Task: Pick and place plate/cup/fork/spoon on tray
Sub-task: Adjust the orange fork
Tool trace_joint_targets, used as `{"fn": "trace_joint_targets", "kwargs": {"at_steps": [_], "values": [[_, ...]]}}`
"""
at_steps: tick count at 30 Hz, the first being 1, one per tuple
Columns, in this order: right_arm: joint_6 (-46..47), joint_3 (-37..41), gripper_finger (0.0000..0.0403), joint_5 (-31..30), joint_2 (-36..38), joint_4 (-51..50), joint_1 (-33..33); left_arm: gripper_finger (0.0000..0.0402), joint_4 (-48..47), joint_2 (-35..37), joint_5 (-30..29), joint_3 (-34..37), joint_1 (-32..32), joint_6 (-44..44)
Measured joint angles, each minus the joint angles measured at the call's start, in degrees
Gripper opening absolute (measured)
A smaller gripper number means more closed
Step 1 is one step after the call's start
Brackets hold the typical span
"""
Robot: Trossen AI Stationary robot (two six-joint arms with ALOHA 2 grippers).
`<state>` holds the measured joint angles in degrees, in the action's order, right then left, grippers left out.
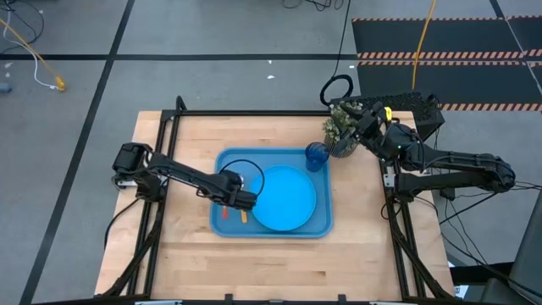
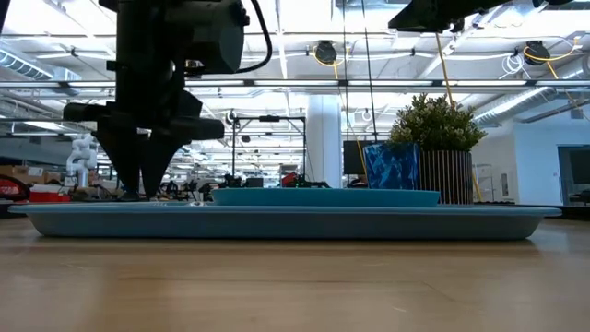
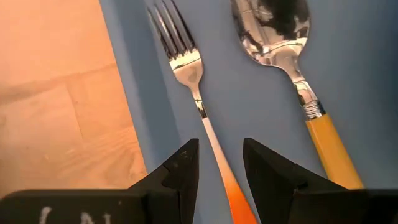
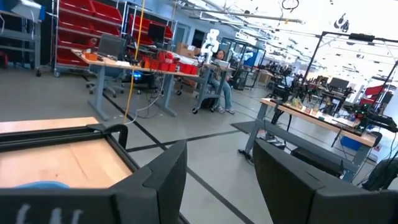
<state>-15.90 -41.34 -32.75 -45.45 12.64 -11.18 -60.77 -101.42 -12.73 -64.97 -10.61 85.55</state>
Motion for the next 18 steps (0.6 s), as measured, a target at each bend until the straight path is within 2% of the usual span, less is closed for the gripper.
{"fn": "trace_joint_targets", "kwargs": {"at_steps": [9,18], "values": [[-1.0,0.0,0.0176,0.3,0.0,-1.4,0.0,0.0129,0.9,-1.6,0.5,0.0,0.0,3.5],[-1.3,0.0,0.0176,6.0,0.0,-0.9,0.0,0.0129,1.6,-2.1,0.7,1.3,0.9,5.2]]}}
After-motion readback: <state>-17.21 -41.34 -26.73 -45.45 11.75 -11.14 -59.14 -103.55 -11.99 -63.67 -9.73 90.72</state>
